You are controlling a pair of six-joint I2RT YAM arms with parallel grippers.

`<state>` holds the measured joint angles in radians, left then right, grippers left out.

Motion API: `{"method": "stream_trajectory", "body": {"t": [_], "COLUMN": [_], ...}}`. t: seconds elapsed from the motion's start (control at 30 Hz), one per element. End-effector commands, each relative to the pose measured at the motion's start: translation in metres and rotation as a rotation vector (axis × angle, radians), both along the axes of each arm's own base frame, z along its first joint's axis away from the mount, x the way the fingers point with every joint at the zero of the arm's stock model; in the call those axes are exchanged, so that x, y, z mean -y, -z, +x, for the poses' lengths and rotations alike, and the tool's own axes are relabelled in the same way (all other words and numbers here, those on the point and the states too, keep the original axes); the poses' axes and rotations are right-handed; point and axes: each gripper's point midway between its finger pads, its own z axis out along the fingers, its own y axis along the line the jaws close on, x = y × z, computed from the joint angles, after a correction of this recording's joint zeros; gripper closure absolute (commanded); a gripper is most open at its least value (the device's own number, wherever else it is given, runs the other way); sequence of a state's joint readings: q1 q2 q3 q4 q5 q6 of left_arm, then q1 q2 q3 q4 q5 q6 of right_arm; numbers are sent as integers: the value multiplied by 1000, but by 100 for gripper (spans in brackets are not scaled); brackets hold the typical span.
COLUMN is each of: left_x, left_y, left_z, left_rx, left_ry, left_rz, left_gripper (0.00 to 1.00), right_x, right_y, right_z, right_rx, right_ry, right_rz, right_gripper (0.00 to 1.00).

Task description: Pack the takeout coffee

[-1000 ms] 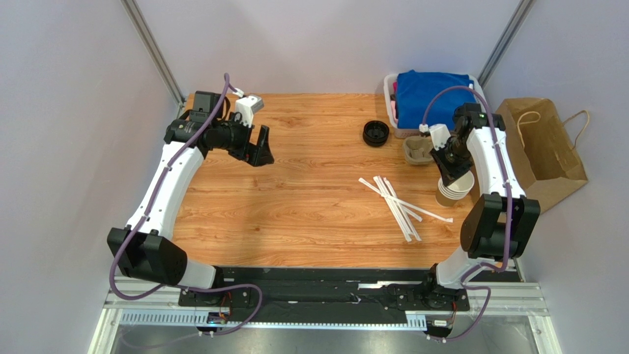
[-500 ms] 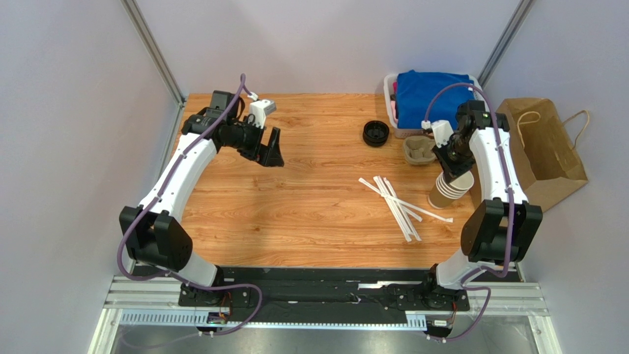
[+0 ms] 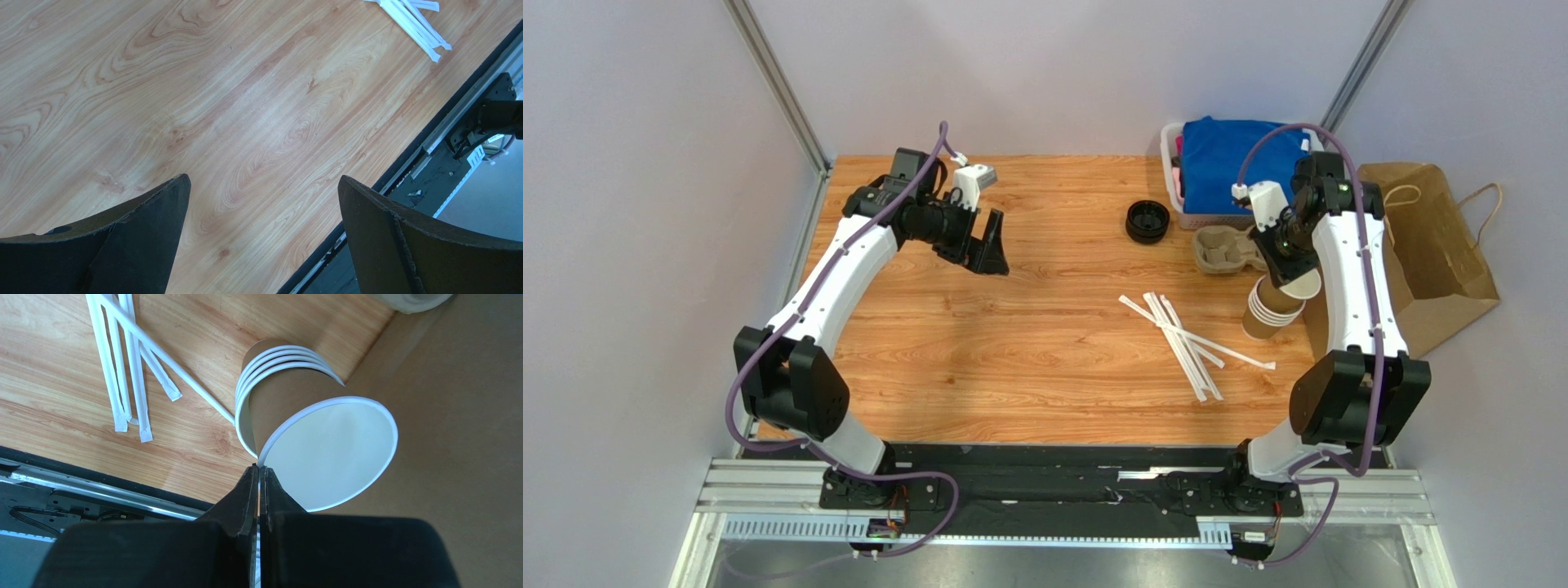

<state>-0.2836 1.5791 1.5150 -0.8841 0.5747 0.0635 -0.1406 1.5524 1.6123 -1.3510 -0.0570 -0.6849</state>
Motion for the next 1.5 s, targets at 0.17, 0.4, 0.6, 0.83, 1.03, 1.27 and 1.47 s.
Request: {"method": "stream_trajectory", "body": {"t": [0.17,0.4,0.6,0.83,1.03,1.27,1.47], "left_x": [8,7,-47,-124,-164,-173,-178], "left_y": [-21,-29,-50,-55,-44,-45,-45], "left_z": [19,26,39,16,-20,-43,-42], "left_rx": [61,-17,-10,38,2,63,72], "left_ry": [-17,-61,-226,-438,-581,-630,-661], "left_rz": [-30,-93,-149,-85,-63,-21,-4], "left_gripper": [1,1,1,1,1,1,1], "right_x": [-8,-64,-153,-274,-348,-400,-413], "right_y": [-78,-117,-112,-68,-16,33,57], "right_z": [-6,6,22,18,15,0,-4], "right_rx": [130,245,299,260,231,161,161], "right_ry": [-2,-192,-491,-865,-980,-1003,-967], "right_rz": [-36,-24,0,32,24,17,-6], "right_gripper": [100,100,100,100,100,100,100]}}
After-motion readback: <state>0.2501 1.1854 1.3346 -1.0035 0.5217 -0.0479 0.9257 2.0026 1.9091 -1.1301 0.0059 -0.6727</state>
